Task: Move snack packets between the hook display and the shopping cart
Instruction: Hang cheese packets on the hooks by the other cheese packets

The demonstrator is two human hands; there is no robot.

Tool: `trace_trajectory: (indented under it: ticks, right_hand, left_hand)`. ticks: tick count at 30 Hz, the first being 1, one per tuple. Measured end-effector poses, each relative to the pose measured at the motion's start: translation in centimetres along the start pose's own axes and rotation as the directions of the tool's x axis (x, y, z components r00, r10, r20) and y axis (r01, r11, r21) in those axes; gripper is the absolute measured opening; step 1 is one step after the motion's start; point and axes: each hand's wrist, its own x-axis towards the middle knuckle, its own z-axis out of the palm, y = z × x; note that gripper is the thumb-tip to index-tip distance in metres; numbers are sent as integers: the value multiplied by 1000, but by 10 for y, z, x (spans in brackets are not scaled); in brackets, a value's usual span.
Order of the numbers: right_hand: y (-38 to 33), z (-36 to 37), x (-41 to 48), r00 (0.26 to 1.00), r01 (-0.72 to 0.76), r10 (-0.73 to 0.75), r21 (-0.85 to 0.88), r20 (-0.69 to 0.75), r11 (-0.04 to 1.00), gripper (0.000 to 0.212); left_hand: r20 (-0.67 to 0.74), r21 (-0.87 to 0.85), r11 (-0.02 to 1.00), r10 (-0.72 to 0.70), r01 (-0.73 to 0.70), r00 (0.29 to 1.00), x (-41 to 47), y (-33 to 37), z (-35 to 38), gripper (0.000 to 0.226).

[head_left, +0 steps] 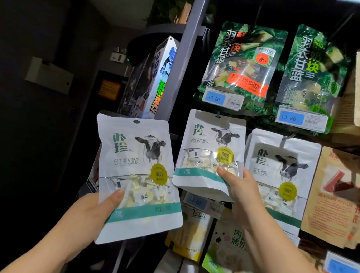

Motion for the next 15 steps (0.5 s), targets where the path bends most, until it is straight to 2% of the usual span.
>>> trace_trajectory:
  ticks: [4, 6, 9, 10, 11, 14, 15]
  right_hand:
    - [1, -1, 9, 999, -41, 41, 3, -26, 999, 32]
    - [2, -3, 13, 996, -72, 68, -64, -54, 995, 47]
    - [19, -14, 31, 995, -62, 47, -170, -91, 983, 81]
    - [22, -16, 35, 993, -66, 43, -208, -112, 976, 85]
    - [22, -16, 35, 991, -63, 33, -245, -126, 968, 83]
    - [6, -7, 20, 981, -43, -34, -387, -189, 921, 56]
    - [4, -6, 18, 975, -32, -65, -420, -213, 907, 53]
  left_hand:
    - [-14, 6, 1000, 24, -24, 1000, 3, 2, 0, 34]
    - [-15, -8, 1000, 28, -28, 1000, 3, 3, 0, 36]
    - [-9, -72, 997, 21, -22, 1000, 3, 4, -1, 35]
    - [-8, -95, 995, 23, -24, 1000, 3, 5, -1, 36]
    - [-8, -108, 994, 27, -28, 1000, 3, 7, 0, 37]
    - [29, -131, 990, 48, -44, 998, 7, 14, 5, 33]
    - [52, -142, 989, 48, -40, 998, 9, 15, 6, 32]
